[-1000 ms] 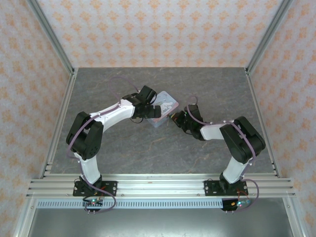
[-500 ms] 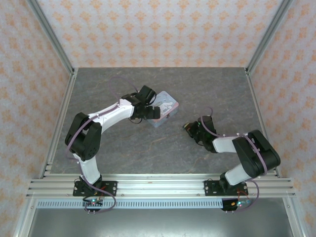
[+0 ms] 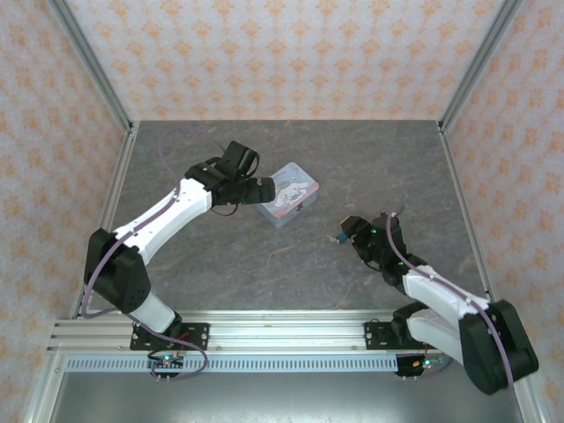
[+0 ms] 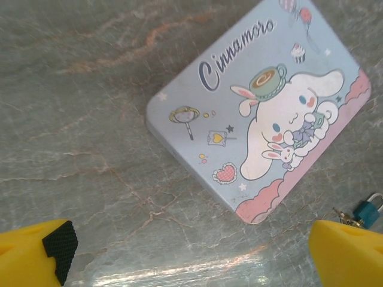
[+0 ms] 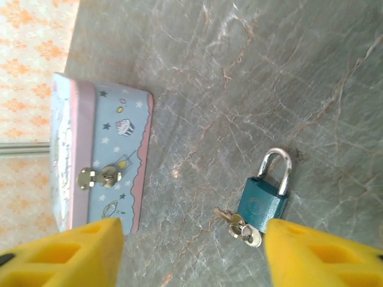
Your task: Unlock a padlock with a key
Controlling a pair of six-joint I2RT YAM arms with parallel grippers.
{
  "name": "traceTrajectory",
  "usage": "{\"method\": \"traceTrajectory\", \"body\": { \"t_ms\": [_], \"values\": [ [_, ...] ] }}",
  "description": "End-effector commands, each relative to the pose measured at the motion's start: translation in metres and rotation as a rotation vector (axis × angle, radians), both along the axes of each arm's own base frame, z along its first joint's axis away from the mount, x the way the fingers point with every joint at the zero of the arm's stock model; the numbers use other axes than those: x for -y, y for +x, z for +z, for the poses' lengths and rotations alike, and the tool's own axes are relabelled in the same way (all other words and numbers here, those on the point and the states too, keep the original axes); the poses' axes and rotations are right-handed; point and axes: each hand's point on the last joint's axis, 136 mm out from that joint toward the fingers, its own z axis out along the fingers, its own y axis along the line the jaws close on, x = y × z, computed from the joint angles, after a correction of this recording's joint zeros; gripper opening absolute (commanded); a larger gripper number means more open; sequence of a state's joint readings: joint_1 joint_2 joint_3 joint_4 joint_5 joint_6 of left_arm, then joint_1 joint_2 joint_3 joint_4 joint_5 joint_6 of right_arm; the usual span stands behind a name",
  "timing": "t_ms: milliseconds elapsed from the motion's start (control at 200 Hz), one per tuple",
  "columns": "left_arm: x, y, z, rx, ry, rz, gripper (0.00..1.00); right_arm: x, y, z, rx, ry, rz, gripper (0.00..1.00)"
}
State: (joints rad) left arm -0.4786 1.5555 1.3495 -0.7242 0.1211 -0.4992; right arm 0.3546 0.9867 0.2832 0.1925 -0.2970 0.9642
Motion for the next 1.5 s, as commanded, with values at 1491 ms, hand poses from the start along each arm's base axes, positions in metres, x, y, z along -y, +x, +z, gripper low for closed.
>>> {"method": "traceTrajectory", "body": {
  "t_ms": [1491],
  "values": [
    [-0.204,0.034,-0.082,0.624,0.387,0.255,1.00,0.130,0.110,0.008,0.404,-1.005,-0.004,1.00]
  ]
}}
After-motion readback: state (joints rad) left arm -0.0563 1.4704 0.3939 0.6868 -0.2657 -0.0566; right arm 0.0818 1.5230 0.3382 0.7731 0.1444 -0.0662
